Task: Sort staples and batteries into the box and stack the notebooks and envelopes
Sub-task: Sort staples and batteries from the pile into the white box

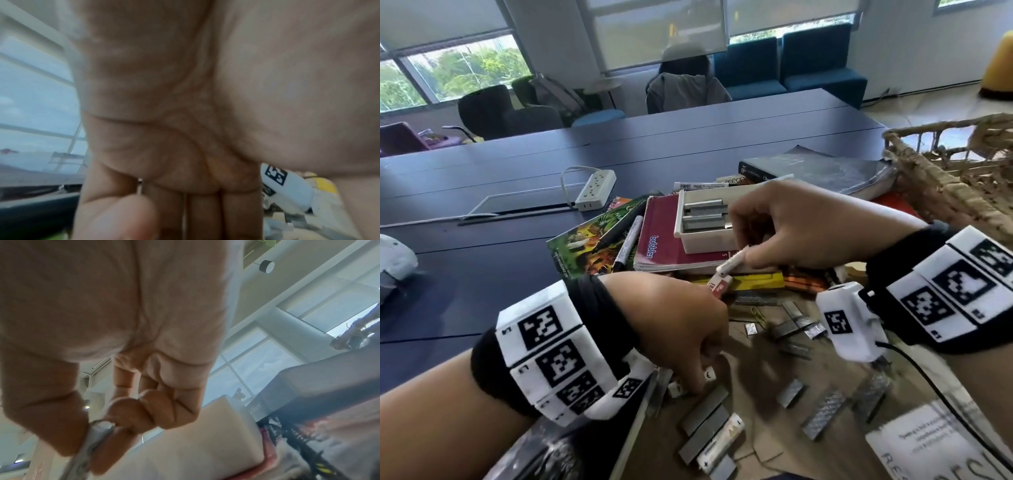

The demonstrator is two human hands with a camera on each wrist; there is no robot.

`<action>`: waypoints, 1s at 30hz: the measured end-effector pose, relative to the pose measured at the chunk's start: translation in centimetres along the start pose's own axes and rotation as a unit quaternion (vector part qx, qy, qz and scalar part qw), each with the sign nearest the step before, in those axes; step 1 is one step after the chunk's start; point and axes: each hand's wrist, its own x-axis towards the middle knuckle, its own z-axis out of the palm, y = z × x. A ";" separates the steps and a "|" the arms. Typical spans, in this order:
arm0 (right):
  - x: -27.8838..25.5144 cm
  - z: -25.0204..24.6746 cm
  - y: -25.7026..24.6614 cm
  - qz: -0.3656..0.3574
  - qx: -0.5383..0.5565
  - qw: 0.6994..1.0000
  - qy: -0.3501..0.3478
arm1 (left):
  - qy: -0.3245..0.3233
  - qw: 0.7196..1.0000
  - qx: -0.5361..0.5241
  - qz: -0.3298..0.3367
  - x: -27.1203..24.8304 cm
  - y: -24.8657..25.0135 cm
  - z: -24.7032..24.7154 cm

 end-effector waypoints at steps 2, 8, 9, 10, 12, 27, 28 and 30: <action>0.0 -0.1 0.1 -0.003 0.030 0.999 0.027 | 0.025 0.999 -0.030 0.023 -0.1 -0.4 0.1; 0.0 -0.8 1.3 -0.014 0.077 0.984 0.157 | 0.136 0.952 -0.244 0.122 -0.5 -2.4 -1.9; 0.0 -1.0 1.6 -0.016 0.095 0.977 0.188 | 0.159 0.933 -0.290 0.143 -0.4 -2.8 -2.2; -0.1 -1.0 1.9 -0.017 0.110 0.969 0.219 | 0.192 0.906 -0.337 0.167 -0.3 -3.0 -2.5; -0.2 -1.0 2.5 -0.014 0.128 0.954 0.272 | 0.289 0.842 -0.408 0.201 0.4 -3.5 -3.0; 0.5 -0.3 5.3 0.103 0.133 0.892 0.419 | 0.540 0.727 -0.415 0.087 6.4 -5.5 -3.9; 0.3 -0.2 5.4 0.108 0.134 0.890 0.423 | 0.535 0.730 -0.414 0.099 6.4 -5.3 -3.7; 0.4 0.1 5.2 0.109 0.134 0.889 0.424 | 0.526 0.747 -0.388 0.121 6.1 -4.8 -3.5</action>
